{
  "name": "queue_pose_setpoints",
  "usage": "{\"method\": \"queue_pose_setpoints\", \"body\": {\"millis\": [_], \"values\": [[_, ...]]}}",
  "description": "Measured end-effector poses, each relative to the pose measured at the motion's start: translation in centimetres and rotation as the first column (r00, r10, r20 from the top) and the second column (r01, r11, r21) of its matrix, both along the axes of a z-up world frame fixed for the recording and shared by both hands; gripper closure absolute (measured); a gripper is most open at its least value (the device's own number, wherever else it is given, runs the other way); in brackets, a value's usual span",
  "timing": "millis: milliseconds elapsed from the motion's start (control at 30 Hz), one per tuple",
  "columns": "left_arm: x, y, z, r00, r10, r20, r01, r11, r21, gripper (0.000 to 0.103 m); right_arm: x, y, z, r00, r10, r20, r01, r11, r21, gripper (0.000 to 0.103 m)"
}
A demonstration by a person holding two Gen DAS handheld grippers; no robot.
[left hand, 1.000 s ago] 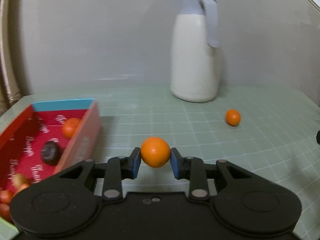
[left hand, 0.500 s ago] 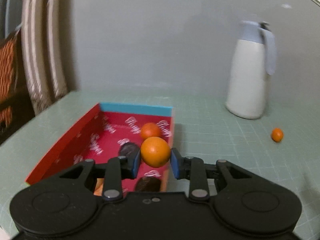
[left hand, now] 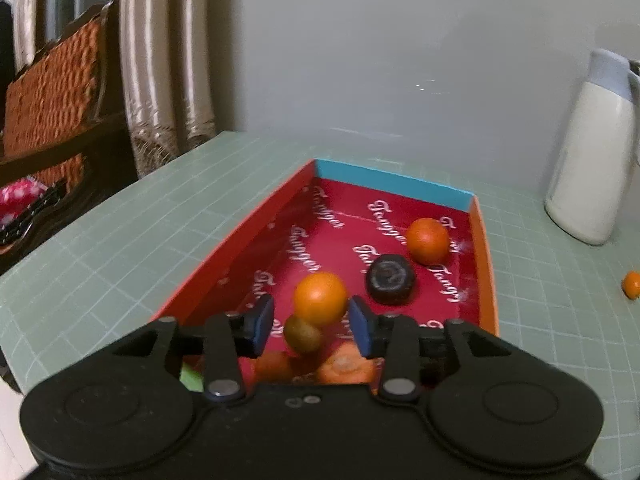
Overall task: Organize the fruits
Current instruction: 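Carry the tangerine over the box and open the left gripper, then grasp the last small tangerine beside the jug with the right gripper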
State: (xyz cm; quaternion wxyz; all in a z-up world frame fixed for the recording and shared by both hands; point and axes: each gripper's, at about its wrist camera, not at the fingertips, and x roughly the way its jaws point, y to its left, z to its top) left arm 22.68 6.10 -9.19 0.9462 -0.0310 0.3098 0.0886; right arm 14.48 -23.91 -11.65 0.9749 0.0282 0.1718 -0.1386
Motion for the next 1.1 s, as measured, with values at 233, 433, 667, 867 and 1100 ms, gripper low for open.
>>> {"method": "queue_pose_setpoints", "body": {"millis": [233,433,667,867,1100], "values": [[-2.3,1.1,1.2,0.996,0.048,0.072,-0.048,0.999,-0.003,0.012,0.4,0.0,0.2,1.000,0.016,-0.004,-0.016,1.000,0.021,0.000],[-4.6,2.7,1.6,0.988,0.107,0.113,-0.103,0.994,-0.046,0.006,1.1,0.5,0.2,0.999,0.051,-0.017,-0.050,0.998,0.026,0.000],[-6.5,4.6,0.5,0.963,0.249,0.101,-0.247,0.969,-0.028,0.006,2.9,0.2,0.4,0.993,0.098,-0.059,-0.095,0.994,0.055,0.000],[-6.7,5.8,0.7,0.952,0.282,0.117,-0.281,0.959,-0.030,0.006,6.0,-0.3,0.1,0.984,0.139,-0.113,-0.127,0.986,0.113,0.000],[-6.7,5.4,0.7,0.947,0.289,0.138,-0.297,0.954,0.036,0.006,10.7,-2.5,-0.6,0.976,0.138,-0.170,-0.107,0.978,0.178,0.000]]}}
